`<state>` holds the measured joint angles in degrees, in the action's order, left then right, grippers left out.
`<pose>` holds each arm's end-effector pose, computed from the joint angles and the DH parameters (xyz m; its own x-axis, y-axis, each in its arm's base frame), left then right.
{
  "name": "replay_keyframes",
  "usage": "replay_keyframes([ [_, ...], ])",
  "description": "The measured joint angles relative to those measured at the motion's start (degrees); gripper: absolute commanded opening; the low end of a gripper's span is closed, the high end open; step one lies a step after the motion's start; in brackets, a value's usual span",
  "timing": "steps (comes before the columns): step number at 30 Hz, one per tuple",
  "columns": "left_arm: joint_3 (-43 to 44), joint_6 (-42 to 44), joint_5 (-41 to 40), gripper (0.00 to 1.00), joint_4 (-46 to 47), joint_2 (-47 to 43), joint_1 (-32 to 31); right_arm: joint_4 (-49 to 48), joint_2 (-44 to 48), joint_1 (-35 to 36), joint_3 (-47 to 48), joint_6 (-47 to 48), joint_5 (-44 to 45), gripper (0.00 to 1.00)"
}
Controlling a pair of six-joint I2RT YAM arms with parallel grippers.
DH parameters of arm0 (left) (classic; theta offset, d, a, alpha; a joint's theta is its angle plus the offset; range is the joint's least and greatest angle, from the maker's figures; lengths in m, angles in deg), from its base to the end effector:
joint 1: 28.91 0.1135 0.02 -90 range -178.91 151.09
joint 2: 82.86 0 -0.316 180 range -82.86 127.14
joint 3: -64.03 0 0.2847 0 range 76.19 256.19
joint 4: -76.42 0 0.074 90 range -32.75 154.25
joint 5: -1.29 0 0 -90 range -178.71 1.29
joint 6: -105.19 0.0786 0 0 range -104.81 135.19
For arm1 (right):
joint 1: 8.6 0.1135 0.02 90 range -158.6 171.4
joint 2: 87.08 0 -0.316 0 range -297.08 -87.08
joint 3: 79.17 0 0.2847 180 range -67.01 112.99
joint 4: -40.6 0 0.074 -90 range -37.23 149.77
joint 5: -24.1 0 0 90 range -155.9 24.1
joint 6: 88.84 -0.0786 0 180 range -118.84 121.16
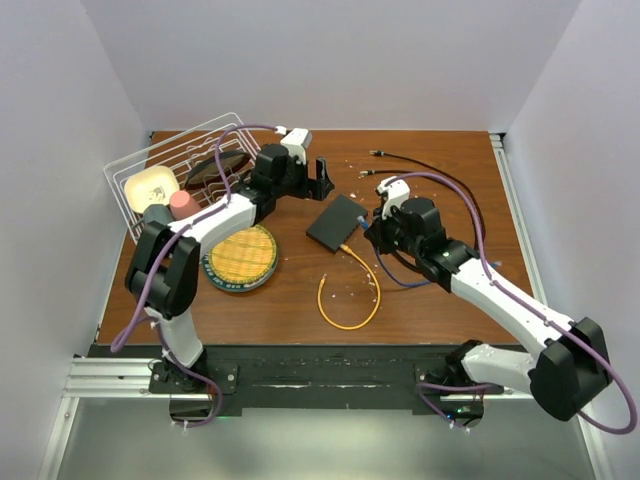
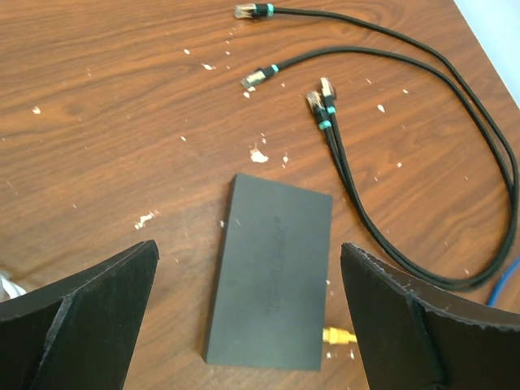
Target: Insert the plug into the switch port
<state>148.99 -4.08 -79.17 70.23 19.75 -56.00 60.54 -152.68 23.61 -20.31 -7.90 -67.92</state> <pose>0.4382 -0.2388 0.2743 -0.5324 -0.0932 -0.8413 0.4326 0.8244 -0.3651 0.2595 0.1668 0.2994 -0.4632 -0.1058 -0.8799 -0.4925 0.8561 0.1563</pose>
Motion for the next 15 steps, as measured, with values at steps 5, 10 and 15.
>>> replay_keyframes([
  [5, 6.2, 0.4, 0.1, 0.99, -1.8, 3.9, 1.2, -0.2, -4.5, 0.0, 1.6, 0.0, 1.3, 0.00],
  [10, 10.1, 0.5, 0.5, 0.98, -1.8, 8.0, 2.0, -0.6, -10.0, -0.2, 3.3, 0.1, 2.3, 0.00],
  [15, 10.3, 1.0, 2.4, 0.97, -2.0, 12.9, 2.0, -0.6, -16.3, -0.8, 4.4, 0.1, 4.7, 0.00],
])
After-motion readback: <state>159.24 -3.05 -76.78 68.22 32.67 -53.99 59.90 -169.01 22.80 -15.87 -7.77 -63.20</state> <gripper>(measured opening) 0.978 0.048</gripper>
